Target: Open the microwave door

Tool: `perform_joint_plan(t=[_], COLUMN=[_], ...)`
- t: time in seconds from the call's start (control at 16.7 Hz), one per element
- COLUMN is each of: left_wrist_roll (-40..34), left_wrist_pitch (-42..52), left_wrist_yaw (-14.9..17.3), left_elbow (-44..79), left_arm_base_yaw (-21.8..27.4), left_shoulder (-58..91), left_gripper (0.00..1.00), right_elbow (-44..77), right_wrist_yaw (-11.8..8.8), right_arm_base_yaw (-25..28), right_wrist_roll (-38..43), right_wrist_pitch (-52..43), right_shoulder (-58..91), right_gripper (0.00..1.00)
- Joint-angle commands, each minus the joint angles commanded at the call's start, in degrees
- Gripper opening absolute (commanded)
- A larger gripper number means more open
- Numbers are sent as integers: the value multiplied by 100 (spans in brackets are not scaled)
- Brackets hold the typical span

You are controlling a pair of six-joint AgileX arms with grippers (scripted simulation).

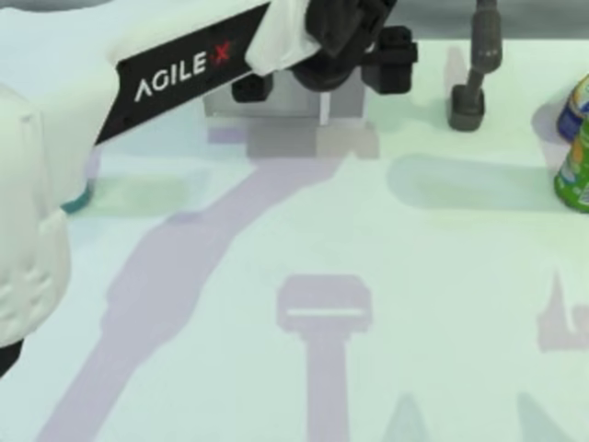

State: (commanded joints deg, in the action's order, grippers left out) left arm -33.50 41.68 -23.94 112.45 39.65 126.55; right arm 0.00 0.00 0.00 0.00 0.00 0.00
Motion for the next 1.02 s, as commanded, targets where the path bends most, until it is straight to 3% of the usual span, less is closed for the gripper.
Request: perform_joint_plan(t=[0.66, 1.02], left_wrist_roll=[317, 317], left_wrist_pitch=[-629, -629], left_wrist_yaw=[212, 212], left_elbow=[714, 714], left_arm_base_yaw=[-335, -335], left_shoulder=[1224, 1224], left_gripper=[100, 55], right_elbow=[0, 0], right_wrist_yaw=[0, 0], right_arm_base_yaw=[0, 0], right_wrist_roll=[0, 0], right_wrist_pitch=[0, 0], right_shoulder=[0, 0], right_gripper=[100, 100])
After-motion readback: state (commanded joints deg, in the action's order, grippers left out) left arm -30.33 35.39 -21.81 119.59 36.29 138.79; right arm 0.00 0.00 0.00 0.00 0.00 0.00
